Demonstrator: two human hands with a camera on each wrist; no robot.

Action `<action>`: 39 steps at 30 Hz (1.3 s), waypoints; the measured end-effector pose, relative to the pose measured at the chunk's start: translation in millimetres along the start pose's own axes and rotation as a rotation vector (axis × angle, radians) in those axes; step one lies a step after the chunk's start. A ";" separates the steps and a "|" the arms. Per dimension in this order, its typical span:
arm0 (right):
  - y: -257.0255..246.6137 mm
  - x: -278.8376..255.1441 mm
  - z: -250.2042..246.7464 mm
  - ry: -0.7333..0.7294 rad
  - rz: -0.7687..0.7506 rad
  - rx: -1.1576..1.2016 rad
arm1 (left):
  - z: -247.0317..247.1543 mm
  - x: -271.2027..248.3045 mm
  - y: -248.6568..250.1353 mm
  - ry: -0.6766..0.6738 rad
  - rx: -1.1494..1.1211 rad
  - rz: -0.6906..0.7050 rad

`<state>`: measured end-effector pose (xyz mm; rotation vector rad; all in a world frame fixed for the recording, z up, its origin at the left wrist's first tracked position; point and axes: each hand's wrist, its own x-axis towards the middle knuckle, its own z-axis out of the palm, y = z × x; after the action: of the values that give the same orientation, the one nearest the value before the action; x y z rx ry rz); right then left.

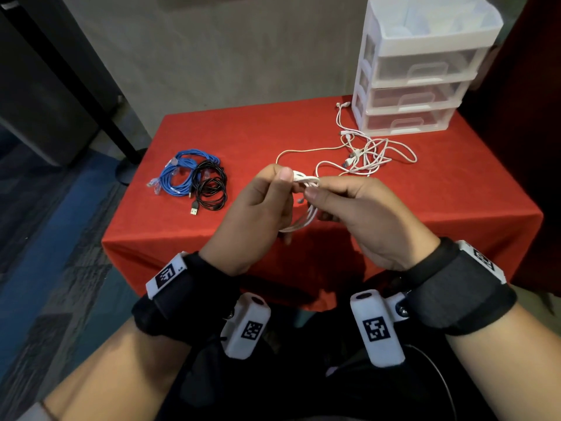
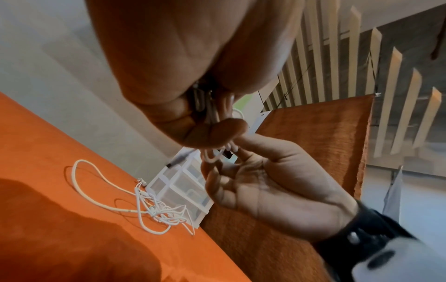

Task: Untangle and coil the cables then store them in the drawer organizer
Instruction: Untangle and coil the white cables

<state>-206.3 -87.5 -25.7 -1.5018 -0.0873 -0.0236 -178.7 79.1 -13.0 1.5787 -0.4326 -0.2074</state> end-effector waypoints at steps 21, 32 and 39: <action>-16.8 -7.9 1.3 -0.085 -0.064 0.075 | -5.6 10.2 15.0 0.176 0.050 0.067; 7.0 -2.1 -7.4 0.342 -0.200 -0.299 | 7.8 4.3 21.7 0.232 -0.296 -0.080; -2.6 -19.2 14.7 0.182 -0.144 0.095 | 21.3 2.4 22.5 0.247 -0.291 -0.043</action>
<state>-226.3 -73.8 -23.6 -1.3902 -0.0488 -0.2680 -188.2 58.5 8.3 1.3081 -0.1663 -0.1003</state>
